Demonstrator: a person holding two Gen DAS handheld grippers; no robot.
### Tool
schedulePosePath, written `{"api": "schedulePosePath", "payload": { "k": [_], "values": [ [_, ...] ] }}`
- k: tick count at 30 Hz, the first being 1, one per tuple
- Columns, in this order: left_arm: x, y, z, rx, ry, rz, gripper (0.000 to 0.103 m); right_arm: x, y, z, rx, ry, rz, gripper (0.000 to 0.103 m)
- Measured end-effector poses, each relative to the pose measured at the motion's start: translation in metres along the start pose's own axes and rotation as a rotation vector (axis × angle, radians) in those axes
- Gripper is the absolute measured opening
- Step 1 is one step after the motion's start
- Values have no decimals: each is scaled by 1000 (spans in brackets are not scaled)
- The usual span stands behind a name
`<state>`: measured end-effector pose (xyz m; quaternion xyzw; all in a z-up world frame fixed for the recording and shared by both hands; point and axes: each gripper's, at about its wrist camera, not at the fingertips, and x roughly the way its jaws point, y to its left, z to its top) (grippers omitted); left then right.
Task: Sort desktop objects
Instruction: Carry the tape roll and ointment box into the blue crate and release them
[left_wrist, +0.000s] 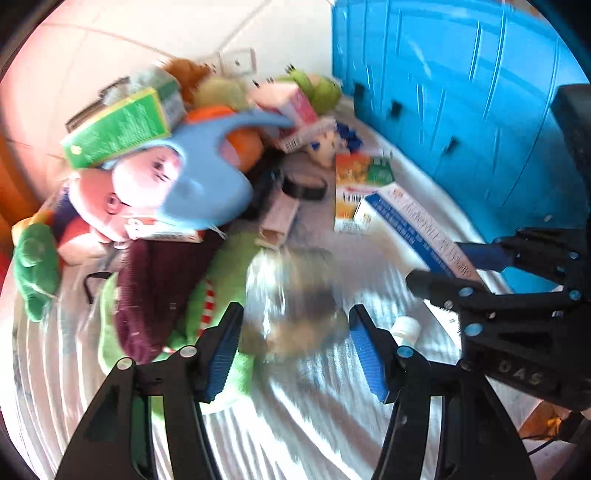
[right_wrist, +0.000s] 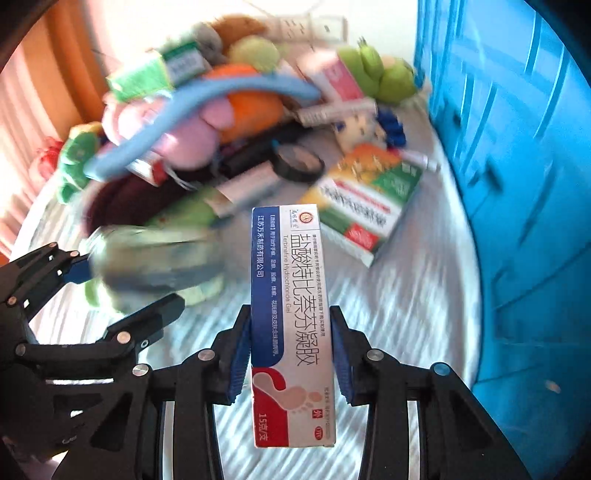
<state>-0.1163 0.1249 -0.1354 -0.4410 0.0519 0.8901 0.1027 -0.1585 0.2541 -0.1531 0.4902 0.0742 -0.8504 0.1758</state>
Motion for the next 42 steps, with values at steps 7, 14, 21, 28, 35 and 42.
{"api": "schedulePosePath", "payload": {
  "k": [7,14,21,28,35,42],
  "values": [
    [-38,1,11,-42,-100,33,55,-69,17,16,-28,-174,5,39],
    [-82,1,34,-70,-228,49,55,-126,22,28,-51,-324,7,39],
    [-126,-14,67,-59,-380,35,54,-190,16,36,-43,-487,-3,39],
    [-163,-45,109,-16,-524,-32,53,-257,-13,38,25,-649,-47,39],
    [-198,-103,160,43,-666,-127,39,-300,-65,35,101,-752,-194,39],
    [-199,-186,212,119,-683,-214,31,-306,-141,25,216,-740,-341,39]
  ]
}}
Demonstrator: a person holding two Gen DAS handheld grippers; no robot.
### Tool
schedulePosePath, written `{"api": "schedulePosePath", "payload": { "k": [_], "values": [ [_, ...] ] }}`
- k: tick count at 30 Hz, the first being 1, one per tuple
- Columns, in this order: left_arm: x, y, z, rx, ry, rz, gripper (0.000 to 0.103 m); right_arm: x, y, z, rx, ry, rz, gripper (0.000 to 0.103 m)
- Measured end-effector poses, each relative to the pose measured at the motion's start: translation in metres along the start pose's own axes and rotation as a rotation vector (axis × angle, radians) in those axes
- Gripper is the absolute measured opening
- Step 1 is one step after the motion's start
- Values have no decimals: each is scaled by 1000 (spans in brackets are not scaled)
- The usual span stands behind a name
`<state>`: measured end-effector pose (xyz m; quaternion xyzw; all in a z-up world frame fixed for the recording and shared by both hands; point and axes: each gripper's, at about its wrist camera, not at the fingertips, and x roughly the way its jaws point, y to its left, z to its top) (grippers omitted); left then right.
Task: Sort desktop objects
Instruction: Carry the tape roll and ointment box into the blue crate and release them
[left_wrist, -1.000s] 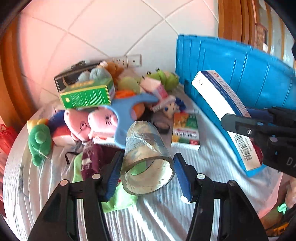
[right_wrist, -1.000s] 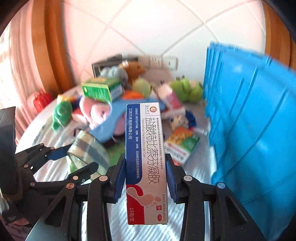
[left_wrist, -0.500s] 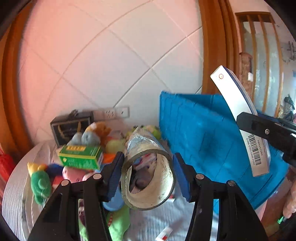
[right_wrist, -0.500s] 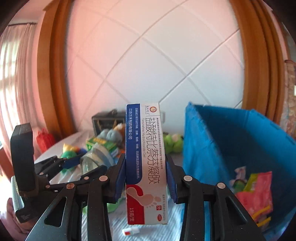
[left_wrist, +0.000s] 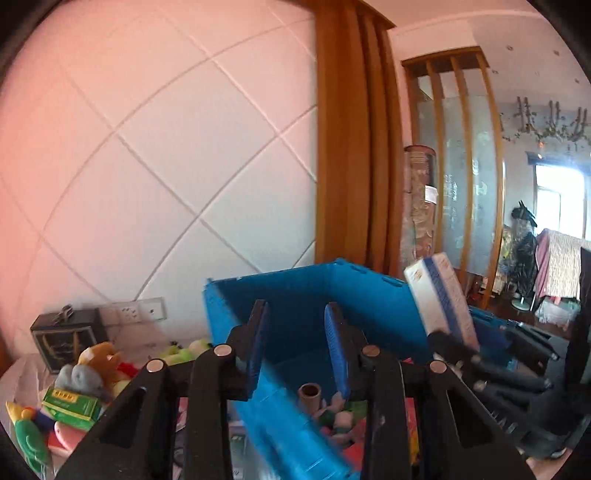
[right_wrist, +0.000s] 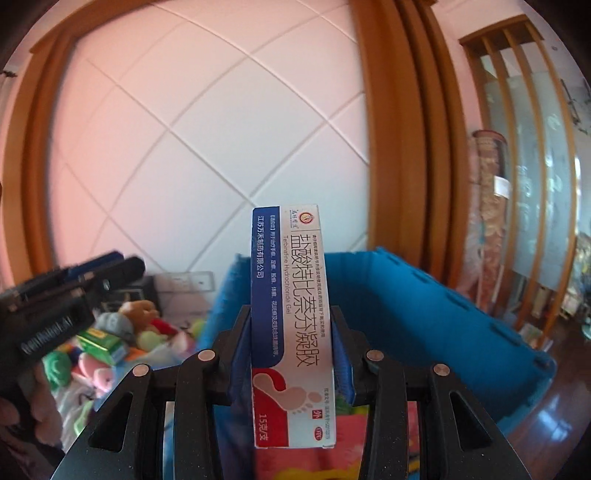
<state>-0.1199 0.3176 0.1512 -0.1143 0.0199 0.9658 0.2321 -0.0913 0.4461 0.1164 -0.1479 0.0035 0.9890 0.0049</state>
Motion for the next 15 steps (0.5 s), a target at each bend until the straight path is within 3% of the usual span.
{"api": "schedulePosePath", "payload": {
  "k": [2,6,7,9,11,12,15],
  "values": [
    [16,-24,3,25,22,-26,31,13,-20,-3,8,28,-35,39],
    [30,-59,-3,68,42,-1,32,31,-49,-9,16,72,-95,39],
    [32,-61,-4,67,49,3,35,34,-58,-8,14,81,-110,39],
    [34,-59,-8,56,68,13,61,39,-69,-11,14,98,-137,41],
    [31,-51,-12,35,59,45,75,46,-76,-13,25,114,-158,77],
    [27,-48,-15,28,50,63,79,50,-78,-13,30,120,-164,103],
    [19,-36,-23,15,41,126,79,45,-75,-12,20,73,-151,103]
  ]
}}
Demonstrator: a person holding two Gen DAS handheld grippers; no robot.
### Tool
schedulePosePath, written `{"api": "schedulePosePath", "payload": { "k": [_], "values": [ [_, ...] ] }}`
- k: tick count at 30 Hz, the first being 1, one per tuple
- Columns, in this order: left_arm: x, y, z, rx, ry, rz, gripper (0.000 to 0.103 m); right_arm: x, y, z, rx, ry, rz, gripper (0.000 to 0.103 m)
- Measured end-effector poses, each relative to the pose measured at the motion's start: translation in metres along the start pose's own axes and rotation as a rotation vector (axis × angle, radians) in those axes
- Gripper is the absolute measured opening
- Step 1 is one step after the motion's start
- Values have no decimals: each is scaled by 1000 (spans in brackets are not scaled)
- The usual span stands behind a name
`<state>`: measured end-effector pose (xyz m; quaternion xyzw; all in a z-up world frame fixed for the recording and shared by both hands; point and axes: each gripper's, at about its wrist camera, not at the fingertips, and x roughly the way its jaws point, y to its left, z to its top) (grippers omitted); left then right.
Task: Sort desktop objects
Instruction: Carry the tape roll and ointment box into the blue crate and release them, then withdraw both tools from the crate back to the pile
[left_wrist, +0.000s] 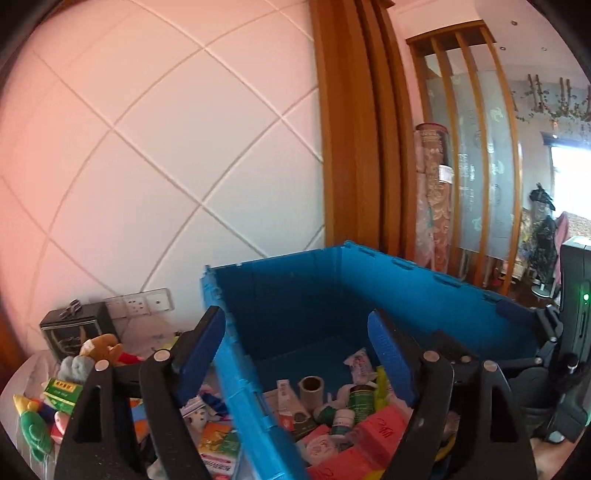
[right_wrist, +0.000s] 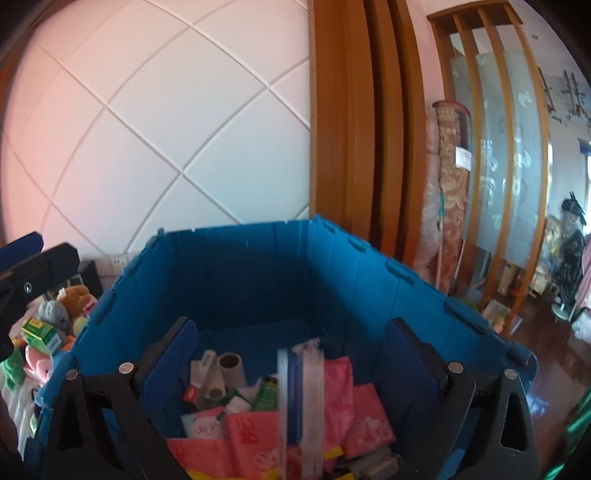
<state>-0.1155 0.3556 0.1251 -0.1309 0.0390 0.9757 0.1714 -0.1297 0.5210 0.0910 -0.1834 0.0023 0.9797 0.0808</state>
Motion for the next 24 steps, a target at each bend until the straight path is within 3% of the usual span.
{"api": "schedulePosePath", "payload": {
  "k": [4,9,15,19,24],
  "values": [
    [-8,26,-16,-35,15,64,79,0,6,-4,-32,-25,-30,103],
    [-10,59,-37,-78,66,102,79,4,-2,-1,7,-15,-26,103],
    [-17,97,-61,-128,121,140,79,4,-6,-4,41,-24,-88,103],
    [-21,121,-79,-138,154,176,80,-4,-5,-6,84,3,-15,103],
    [-21,155,-103,-184,220,216,79,-33,22,-5,73,-61,111,103]
  ]
}}
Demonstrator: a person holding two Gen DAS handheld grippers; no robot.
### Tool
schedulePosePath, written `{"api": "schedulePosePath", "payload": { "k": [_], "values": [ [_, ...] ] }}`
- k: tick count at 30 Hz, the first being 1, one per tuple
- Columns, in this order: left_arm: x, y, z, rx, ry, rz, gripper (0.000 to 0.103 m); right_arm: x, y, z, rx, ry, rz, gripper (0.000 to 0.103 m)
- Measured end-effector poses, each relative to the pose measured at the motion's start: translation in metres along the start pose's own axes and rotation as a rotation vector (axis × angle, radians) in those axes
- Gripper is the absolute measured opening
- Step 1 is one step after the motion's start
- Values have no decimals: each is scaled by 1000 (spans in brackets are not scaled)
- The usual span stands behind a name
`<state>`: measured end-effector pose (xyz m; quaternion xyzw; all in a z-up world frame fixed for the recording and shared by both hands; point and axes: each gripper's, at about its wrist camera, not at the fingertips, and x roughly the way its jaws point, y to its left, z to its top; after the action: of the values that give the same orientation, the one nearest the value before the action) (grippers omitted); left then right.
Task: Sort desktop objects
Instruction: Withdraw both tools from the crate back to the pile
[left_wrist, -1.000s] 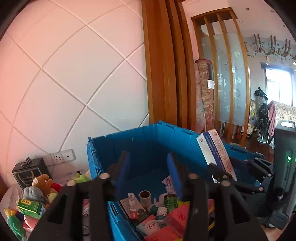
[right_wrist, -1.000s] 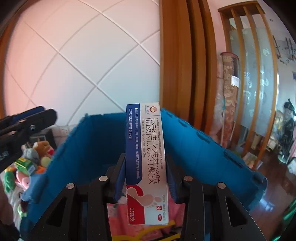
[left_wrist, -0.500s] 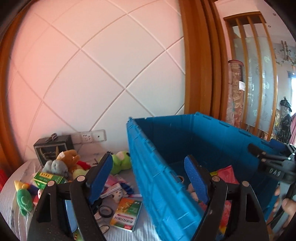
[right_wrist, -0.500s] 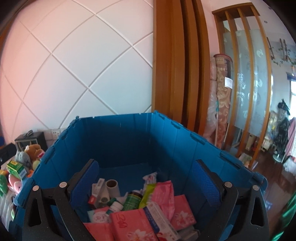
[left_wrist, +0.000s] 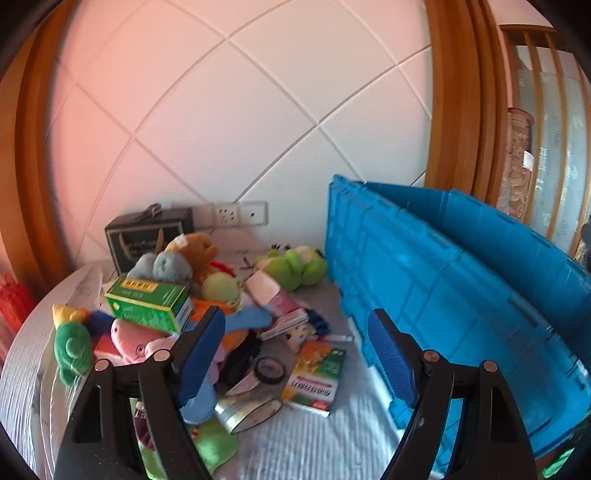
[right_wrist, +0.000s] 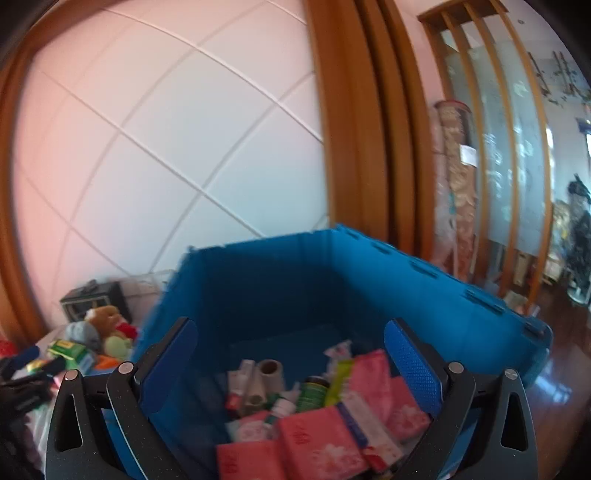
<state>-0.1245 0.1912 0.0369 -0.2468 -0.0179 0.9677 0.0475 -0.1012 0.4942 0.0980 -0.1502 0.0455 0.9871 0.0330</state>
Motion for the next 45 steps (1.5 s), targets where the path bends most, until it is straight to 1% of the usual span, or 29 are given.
{"api": "schedulePosePath", "payload": {
  "k": [3,10,14,16,19,26,30,34,39,43,45],
  "values": [
    [5,19,-10,-8,26,29,79,-11,22,1,-36,-21,79,103],
    [16,70,-39,-37,108,109,79,-24,69,-2,-103,-36,198,103],
    [23,98,-55,-62,162,144,80,-36,92,-4,-140,-62,259,103],
    [27,111,-65,-71,197,154,79,-39,105,-7,-158,-68,301,103],
    [31,126,-78,-80,241,153,79,-40,125,-14,-179,-52,356,103],
    [41,146,-96,-70,295,156,79,-30,170,-37,-239,7,438,103],
    [46,156,-99,-79,307,151,79,-16,193,-49,-257,52,477,103],
    [54,166,-101,-98,317,151,79,1,212,-62,-271,101,499,103],
    [67,178,-105,-125,346,152,79,29,233,-86,-303,197,516,103],
    [77,179,-109,-126,369,129,79,60,243,-110,-314,298,510,103],
    [80,177,-110,-117,369,110,79,75,246,-123,-315,349,500,103]
  ]
}}
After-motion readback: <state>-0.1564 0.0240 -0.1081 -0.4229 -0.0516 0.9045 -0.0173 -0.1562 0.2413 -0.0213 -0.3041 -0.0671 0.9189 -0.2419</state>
